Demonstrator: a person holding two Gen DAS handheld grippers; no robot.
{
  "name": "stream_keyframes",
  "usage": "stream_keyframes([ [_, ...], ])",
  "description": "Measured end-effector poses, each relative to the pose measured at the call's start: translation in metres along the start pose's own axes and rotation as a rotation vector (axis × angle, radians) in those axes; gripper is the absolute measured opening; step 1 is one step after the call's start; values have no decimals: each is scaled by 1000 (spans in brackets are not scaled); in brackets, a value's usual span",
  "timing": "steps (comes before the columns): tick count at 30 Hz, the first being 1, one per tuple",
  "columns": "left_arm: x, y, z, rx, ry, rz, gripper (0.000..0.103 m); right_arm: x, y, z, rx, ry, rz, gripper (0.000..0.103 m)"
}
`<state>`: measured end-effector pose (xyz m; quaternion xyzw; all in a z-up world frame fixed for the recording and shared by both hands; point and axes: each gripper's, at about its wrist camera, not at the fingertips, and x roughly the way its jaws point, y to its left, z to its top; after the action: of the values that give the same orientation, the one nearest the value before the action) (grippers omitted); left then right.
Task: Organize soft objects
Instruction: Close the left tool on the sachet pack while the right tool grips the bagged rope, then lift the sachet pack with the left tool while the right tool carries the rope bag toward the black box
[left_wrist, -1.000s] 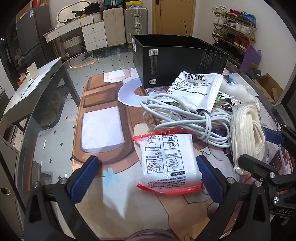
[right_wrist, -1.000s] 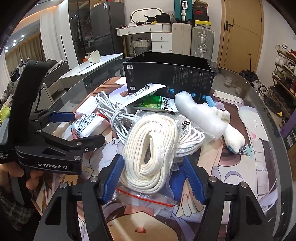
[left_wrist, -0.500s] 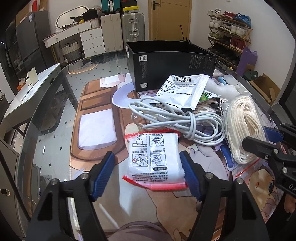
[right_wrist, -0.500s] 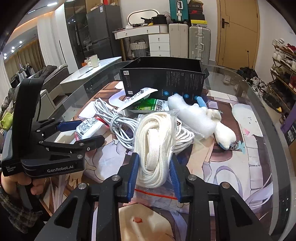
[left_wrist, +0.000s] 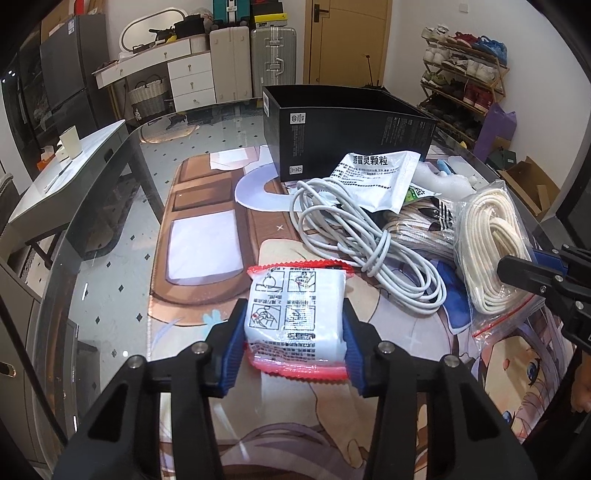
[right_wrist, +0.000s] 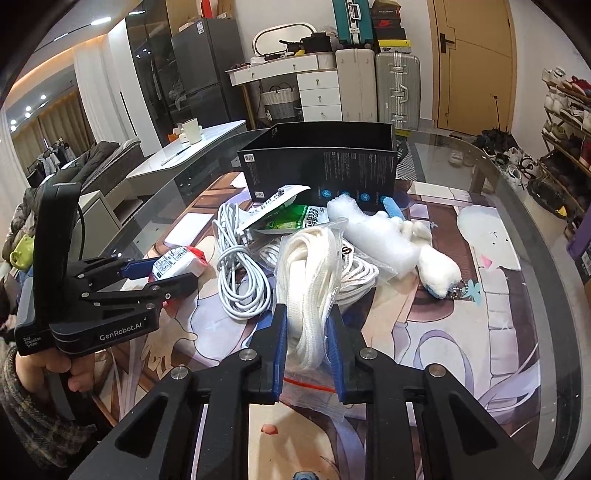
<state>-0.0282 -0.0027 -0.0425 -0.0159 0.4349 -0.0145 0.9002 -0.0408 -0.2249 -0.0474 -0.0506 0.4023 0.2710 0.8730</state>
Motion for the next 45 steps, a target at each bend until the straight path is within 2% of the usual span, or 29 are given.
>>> stream_keyframes([
  [20,-20,-11,8,8,-46,-15,45,-26,-11,16,44,-55,19,20],
  [45,-39,-13,60,12,-111,-29,45,-35,-17,77,-5,-67,-26,20],
])
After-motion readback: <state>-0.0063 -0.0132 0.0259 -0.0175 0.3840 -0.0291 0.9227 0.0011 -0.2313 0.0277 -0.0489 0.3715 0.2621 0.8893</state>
